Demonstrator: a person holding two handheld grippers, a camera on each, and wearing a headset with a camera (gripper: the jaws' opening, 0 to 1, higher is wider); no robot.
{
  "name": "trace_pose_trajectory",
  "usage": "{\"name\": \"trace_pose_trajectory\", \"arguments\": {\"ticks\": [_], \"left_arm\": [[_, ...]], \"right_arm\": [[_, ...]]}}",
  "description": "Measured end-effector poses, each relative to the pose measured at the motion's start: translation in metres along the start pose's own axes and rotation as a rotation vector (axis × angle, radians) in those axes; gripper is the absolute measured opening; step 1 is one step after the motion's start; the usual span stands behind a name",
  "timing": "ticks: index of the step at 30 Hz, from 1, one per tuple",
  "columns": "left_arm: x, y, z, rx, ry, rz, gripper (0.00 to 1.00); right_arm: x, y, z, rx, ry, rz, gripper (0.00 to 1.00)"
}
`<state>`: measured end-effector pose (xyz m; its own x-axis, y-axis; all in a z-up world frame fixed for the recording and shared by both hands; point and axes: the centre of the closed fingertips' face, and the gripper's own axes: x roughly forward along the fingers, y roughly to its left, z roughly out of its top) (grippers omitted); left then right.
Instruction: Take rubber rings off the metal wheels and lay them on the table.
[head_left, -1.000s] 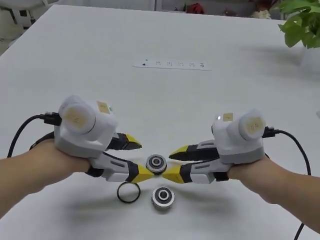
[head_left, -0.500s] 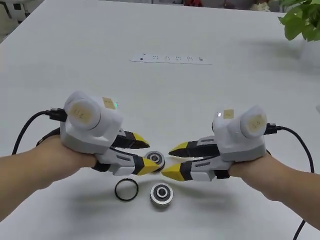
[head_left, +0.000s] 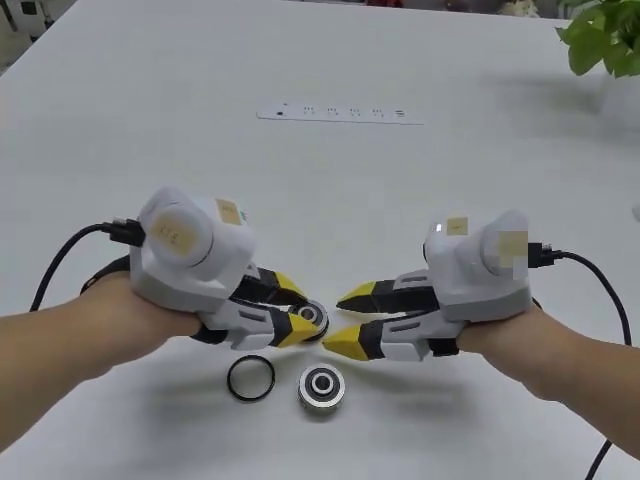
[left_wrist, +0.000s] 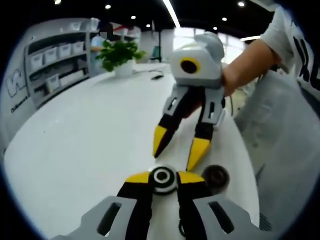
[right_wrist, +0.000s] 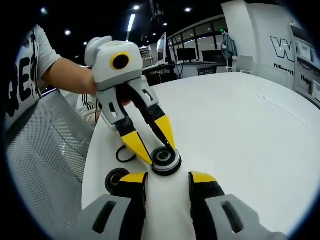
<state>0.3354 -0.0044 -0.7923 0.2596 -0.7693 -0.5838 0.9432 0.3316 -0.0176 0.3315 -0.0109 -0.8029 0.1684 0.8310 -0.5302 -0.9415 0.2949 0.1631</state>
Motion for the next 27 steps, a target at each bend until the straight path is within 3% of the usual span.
{"name": "trace_pose_trajectory", "arguments": {"ticks": [27], "left_arm": [[0.0013,0.0011,0.0004,0.001,0.006,0.056,0.14]], "right_arm": [[0.0067,0.0032,0.0047,-0.001,-0.003,0.004,0.33]]}}
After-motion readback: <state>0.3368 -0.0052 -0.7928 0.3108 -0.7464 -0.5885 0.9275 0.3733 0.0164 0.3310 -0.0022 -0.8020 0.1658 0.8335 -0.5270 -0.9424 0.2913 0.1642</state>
